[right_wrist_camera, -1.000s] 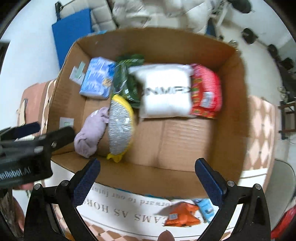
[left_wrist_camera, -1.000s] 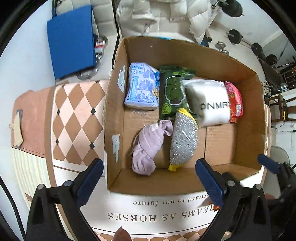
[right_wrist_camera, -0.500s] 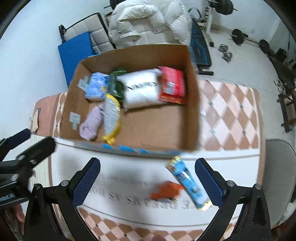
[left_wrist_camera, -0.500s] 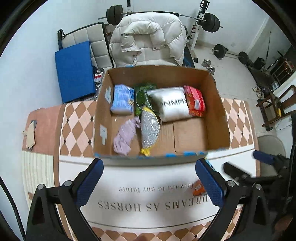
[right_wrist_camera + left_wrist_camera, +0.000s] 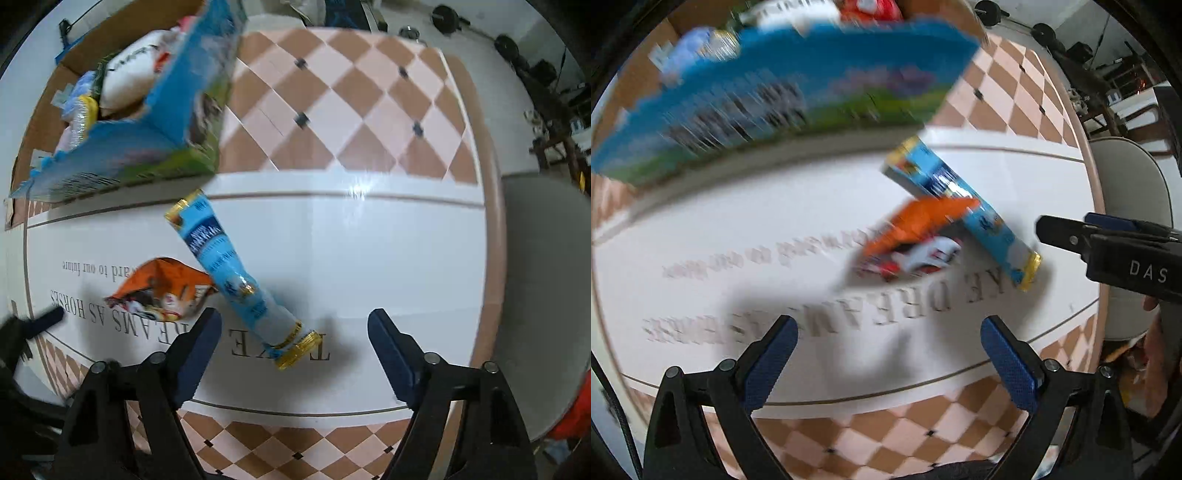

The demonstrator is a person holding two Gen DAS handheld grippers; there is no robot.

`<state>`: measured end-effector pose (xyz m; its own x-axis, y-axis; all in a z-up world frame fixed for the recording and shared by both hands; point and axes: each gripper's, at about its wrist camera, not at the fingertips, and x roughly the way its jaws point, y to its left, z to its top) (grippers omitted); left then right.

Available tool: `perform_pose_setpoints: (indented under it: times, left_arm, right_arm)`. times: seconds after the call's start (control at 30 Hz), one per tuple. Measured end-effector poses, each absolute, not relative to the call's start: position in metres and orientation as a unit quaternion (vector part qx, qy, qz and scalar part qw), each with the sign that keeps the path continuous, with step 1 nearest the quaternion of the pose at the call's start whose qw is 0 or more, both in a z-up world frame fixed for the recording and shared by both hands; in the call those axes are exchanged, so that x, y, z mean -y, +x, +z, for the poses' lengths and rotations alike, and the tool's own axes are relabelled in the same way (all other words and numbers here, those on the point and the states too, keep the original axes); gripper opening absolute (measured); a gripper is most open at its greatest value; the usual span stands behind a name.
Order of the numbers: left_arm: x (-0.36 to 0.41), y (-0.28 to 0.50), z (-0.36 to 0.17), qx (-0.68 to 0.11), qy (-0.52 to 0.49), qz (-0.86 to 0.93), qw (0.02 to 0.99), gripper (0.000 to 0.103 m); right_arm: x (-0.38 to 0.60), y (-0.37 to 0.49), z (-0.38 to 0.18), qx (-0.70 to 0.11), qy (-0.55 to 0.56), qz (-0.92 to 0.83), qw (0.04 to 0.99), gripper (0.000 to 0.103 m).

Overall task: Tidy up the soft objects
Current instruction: 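Move the left gripper to the orange panda snack bag and grasp it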

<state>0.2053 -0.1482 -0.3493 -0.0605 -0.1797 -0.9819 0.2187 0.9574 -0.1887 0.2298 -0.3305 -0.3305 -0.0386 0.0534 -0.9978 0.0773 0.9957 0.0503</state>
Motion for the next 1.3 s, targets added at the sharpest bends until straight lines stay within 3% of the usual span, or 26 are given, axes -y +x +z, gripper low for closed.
perform_pose_setpoints:
  times: [0.3, 0.4, 0.47, 0.5, 0.57, 0.9, 1.3]
  left_arm:
    - [0.146, 0.225, -0.381, -0.705, -0.182, -0.084, 0.68, 0.1]
    - [0.146, 0.236, -0.386, -0.704, -0.194, -0.074, 0.679, 0.098]
    - [0.147, 0.238, -0.389, -0.704, -0.189, -0.07, 0.681, 0.081]
    - [0.149, 0.241, -0.392, -0.708, -0.182, -0.069, 0.679, 0.063]
    - [0.149, 0.245, -0.397, -0.713, -0.171, -0.069, 0.677, 0.057]
    - [0.119, 0.243, -0.381, -0.705, -0.022, -0.05, 0.707, 0.055]
    - [0.124, 0.264, -0.404, -0.72, 0.013, -0.045, 0.693, 0.056]
  right_arm:
    - [0.355, 0.222, -0.354, -0.729, 0.063, -0.014, 0.681, 0.082]
    - [0.363, 0.222, -0.353, -0.727, 0.075, -0.011, 0.683, 0.082]
    - [0.365, 0.222, -0.353, -0.726, 0.069, -0.012, 0.684, 0.08]
    - [0.366, 0.223, -0.353, -0.725, 0.064, -0.013, 0.685, 0.08]
    - [0.361, 0.228, -0.351, -0.726, 0.067, -0.007, 0.684, 0.081]
    - [0.322, 0.252, -0.364, -0.737, 0.021, 0.029, 0.675, 0.081]
    - [0.279, 0.264, -0.404, -0.758, -0.009, 0.034, 0.651, 0.079]
